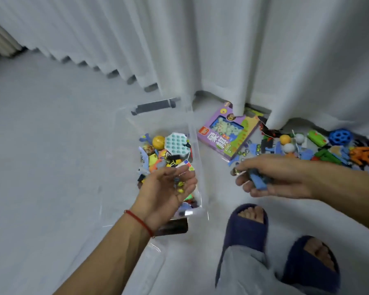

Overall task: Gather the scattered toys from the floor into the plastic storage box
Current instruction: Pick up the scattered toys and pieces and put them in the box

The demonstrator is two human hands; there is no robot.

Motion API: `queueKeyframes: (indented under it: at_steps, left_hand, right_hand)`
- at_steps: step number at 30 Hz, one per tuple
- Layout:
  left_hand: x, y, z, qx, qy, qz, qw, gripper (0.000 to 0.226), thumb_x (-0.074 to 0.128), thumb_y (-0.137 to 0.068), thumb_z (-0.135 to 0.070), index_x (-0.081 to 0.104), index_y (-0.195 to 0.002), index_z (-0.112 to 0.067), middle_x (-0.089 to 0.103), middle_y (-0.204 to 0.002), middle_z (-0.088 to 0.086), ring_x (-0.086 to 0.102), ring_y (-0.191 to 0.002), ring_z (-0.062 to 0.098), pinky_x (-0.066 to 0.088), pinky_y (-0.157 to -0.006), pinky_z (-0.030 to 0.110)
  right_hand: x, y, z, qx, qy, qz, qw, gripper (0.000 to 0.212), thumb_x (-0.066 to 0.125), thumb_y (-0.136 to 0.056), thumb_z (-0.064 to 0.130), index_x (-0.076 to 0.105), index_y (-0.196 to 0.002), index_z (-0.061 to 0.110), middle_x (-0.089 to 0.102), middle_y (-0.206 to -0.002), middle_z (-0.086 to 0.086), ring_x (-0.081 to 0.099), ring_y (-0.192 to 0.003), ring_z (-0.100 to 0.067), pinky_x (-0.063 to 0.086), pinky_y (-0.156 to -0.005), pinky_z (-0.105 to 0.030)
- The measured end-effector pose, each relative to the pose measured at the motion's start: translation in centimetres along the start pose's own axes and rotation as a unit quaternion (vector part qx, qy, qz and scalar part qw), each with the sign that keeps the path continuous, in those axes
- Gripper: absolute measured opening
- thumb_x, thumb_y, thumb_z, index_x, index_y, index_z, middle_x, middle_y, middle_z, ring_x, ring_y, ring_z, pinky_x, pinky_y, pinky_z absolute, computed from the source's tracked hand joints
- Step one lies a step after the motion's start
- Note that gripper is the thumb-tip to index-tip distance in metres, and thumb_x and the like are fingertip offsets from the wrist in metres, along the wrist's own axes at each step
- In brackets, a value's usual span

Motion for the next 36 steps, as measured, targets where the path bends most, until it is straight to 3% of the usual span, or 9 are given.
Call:
queueKeyframes:
  at_steps: [5,8,11,15,18,21,27,32,36]
  left_hand:
    - [-1.4,1.9,-4.5,0.052,0.063,-0.041,0.996,0.032,0.057,-0.086,-0.021,0.055,-0.111,-0.002,0.049,-0.106,0.02,0.051,-0.093,0.028,0.04,-0.109,0.041]
    - [-1.2,1.0,-6.1,0.072,0.073,-0.05,0.993,0.028,0.06,-0.083,-0.023,0.051,-0.104,-0.007,0.046,-0.108,0.017,0.047,-0.093,0.027,0.045,-0.1,0.037]
    - [-0.7,0.1,-6.7,0.079,0.045,-0.052,0.994,0.023,0.057,-0.085,-0.024,0.053,-0.1,-0.008,0.053,-0.106,0.018,0.054,-0.095,0.03,0.048,-0.098,0.037]
    - [-0.6,-0.6,-6.6,0.084,0.019,-0.074,0.994,0.012,0.056,-0.086,-0.019,0.046,-0.089,-0.013,0.042,-0.088,0.011,0.044,-0.075,0.021,0.042,-0.068,0.032]
    - [-0.8,-1.0,-5.4,0.093,-0.022,-0.096,0.991,0.019,0.053,-0.093,-0.018,0.053,-0.107,-0.006,0.051,-0.105,0.013,0.053,-0.086,0.021,0.049,-0.086,0.035]
    - [0.5,-0.8,-4.0,0.13,-0.085,-0.092,0.983,0.023,0.055,-0.096,-0.017,0.06,-0.113,-0.002,0.06,-0.109,0.015,0.06,-0.097,0.026,0.051,-0.093,0.037]
    - [6.8,-1.8,0.4,0.224,-0.205,-0.012,0.953,0.022,0.046,-0.094,-0.002,0.068,-0.1,-0.004,0.069,-0.104,0.02,0.067,-0.09,0.027,0.057,-0.083,0.039]
    - [10.3,-7.2,7.6,0.152,-0.337,-0.01,0.929,0.019,0.05,-0.091,-0.004,0.068,-0.088,-0.012,0.068,-0.091,0.01,0.063,-0.082,0.023,0.057,-0.072,0.031]
    - [9.8,-14.5,13.2,0.073,-0.448,-0.063,0.889,0.013,0.061,-0.082,-0.012,0.066,-0.093,-0.016,0.065,-0.092,0.008,0.06,-0.078,0.024,0.058,-0.078,0.04]
  right_hand:
    - [9.3,-2.5,6.6,-0.015,0.011,0.009,1.0,0.027,0.064,-0.094,0.012,0.061,-0.118,0.0,0.058,-0.108,-0.018,0.061,-0.076,-0.02,0.06,-0.06,-0.029]
    - [13.4,-4.4,8.6,-0.043,0.008,-0.039,0.998,0.021,0.059,-0.095,0.007,0.056,-0.114,-0.001,0.056,-0.118,-0.018,0.064,-0.091,-0.024,0.062,-0.059,-0.035]
    - [14.8,-5.8,9.4,-0.075,-0.005,-0.082,0.994,0.012,0.052,-0.094,0.006,0.051,-0.106,0.003,0.056,-0.122,-0.021,0.065,-0.094,-0.031,0.06,-0.079,-0.045]
    - [13.7,-6.0,9.4,-0.127,0.004,-0.14,0.982,0.033,0.055,-0.093,0.008,0.051,-0.125,0.001,0.049,-0.13,-0.019,0.06,-0.092,-0.031,0.057,-0.077,-0.041]
    - [11.3,-4.4,9.2,-0.136,0.052,-0.131,0.981,0.023,0.06,-0.088,0.012,0.059,-0.108,0.002,0.052,-0.103,-0.025,0.059,-0.089,-0.035,0.054,-0.079,-0.035]
    - [6.8,-2.4,8.3,-0.131,0.149,-0.153,0.968,0.029,0.067,-0.086,0.016,0.068,-0.109,-0.001,0.059,-0.092,-0.017,0.059,-0.081,-0.024,0.055,-0.075,-0.035]
    - [-6.7,0.4,2.8,-0.106,0.238,-0.309,0.915,0.019,0.067,-0.087,0.013,0.07,-0.094,-0.004,0.068,-0.089,-0.02,0.063,-0.075,-0.023,0.057,-0.067,-0.037]
    - [-15.9,-0.6,-5.6,-0.016,0.365,-0.372,0.853,0.022,0.057,-0.092,0.022,0.065,-0.083,0.003,0.069,-0.089,-0.021,0.066,-0.08,-0.032,0.057,-0.07,-0.039]
    - [-19.0,-4.3,-12.6,-0.042,0.45,-0.386,0.804,0.008,0.06,-0.088,0.013,0.063,-0.095,0.01,0.065,-0.094,-0.013,0.059,-0.086,-0.03,0.048,-0.074,-0.036]
Point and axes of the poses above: each hand's wrist, its own y-axis away from the middle knuckle, its own x-axis out of the palm, z = x × y, the point moved 1 cm from there along -y, towards the middle knuckle
